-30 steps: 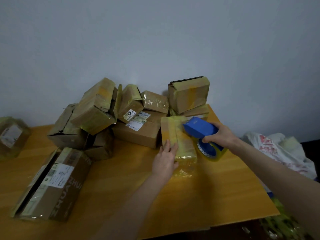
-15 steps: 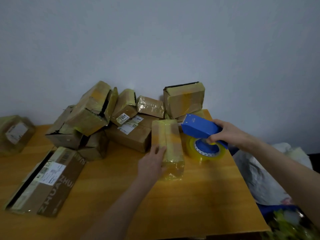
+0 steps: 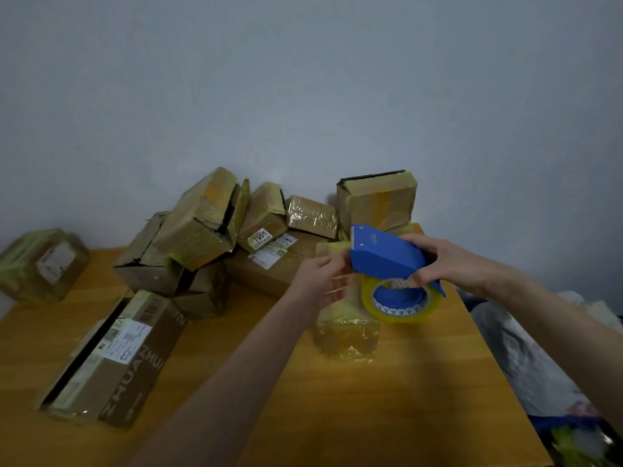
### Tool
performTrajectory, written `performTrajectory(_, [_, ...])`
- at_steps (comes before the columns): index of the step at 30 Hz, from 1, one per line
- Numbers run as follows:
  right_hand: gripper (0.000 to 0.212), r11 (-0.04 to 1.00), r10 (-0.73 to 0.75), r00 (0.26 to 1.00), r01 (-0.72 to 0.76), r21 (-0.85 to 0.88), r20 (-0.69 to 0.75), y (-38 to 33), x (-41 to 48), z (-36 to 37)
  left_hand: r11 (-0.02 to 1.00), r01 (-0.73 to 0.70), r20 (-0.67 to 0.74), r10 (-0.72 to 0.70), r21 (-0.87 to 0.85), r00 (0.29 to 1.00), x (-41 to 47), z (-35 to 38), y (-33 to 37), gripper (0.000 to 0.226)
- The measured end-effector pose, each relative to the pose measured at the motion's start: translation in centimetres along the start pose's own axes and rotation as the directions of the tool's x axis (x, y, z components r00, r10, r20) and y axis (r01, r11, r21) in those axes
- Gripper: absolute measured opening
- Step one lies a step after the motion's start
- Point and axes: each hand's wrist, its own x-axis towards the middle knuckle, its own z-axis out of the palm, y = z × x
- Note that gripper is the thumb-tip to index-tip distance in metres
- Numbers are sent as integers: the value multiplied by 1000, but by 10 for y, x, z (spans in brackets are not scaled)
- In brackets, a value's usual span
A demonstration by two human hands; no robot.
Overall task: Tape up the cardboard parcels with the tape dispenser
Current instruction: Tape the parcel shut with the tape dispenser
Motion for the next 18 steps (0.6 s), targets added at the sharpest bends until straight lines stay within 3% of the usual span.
performTrajectory(6, [64,1000,2,1000,-2,-6,21,-4,8,6,1000,1,2,-1,-12,1000,3,-19,-1,9])
performTrajectory(11, [66,1000,10,1000,-10,-19,15,-5,13,6,996,30,-30,-33,-85,999,5,-23,-3,27])
performTrajectory(18, [64,997,2,1000,-1,-74,10,-8,19,7,998,-27,-138,35,60,990,11,-25,1,12])
